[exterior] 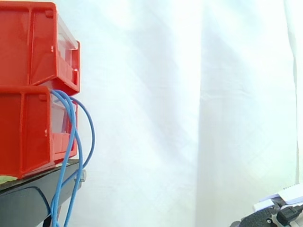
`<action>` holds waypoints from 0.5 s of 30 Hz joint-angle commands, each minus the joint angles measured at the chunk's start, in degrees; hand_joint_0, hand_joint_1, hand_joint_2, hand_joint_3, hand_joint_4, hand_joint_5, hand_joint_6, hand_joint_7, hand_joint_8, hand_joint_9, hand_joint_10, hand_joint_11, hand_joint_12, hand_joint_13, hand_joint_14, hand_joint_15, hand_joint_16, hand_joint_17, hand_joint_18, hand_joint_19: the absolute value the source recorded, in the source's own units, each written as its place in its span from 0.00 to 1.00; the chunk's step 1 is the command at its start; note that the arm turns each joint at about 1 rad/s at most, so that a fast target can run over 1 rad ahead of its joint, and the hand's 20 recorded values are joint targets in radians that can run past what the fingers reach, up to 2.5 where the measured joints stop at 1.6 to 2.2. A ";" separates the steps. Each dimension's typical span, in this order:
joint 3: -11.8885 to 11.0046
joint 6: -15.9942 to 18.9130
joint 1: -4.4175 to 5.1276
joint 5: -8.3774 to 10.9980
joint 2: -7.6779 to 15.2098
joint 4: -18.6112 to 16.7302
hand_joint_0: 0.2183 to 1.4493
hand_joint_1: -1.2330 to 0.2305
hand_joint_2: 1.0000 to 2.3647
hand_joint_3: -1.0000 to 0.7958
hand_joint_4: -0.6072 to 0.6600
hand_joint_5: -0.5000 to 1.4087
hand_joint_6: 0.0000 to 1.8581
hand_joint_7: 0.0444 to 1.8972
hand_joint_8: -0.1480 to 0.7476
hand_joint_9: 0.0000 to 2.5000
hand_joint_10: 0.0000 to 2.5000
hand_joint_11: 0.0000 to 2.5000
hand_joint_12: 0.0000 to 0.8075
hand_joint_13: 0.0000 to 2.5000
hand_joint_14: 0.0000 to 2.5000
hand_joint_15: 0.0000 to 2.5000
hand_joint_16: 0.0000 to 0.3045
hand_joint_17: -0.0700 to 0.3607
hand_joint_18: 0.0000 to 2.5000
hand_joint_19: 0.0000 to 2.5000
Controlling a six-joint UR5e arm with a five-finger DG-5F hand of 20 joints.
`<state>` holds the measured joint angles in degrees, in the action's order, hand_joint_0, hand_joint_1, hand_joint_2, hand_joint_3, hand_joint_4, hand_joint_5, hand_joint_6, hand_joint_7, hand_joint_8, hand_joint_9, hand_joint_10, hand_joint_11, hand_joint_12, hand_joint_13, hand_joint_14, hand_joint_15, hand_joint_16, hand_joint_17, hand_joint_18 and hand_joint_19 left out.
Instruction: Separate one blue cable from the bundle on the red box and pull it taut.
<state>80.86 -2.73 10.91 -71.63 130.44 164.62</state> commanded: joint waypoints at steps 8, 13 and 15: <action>0.00 -0.08 0.08 0.00 -0.01 0.00 0.29 0.27 0.11 0.51 0.52 0.24 0.47 0.49 0.49 0.37 0.00 0.07 0.51 0.31 0.01 0.14 0.22 0.52 0.23 0.15; 0.00 0.01 -0.01 0.00 -0.01 0.00 0.29 0.27 0.11 0.51 0.52 0.24 0.47 0.49 0.49 0.37 0.00 0.08 0.51 0.31 0.01 0.14 0.22 0.52 0.23 0.15; 0.00 0.01 -0.01 0.00 -0.01 0.00 0.29 0.27 0.11 0.51 0.52 0.24 0.47 0.49 0.49 0.37 0.00 0.08 0.51 0.31 0.01 0.14 0.22 0.52 0.23 0.15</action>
<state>80.87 -2.74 10.91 -71.63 130.43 164.62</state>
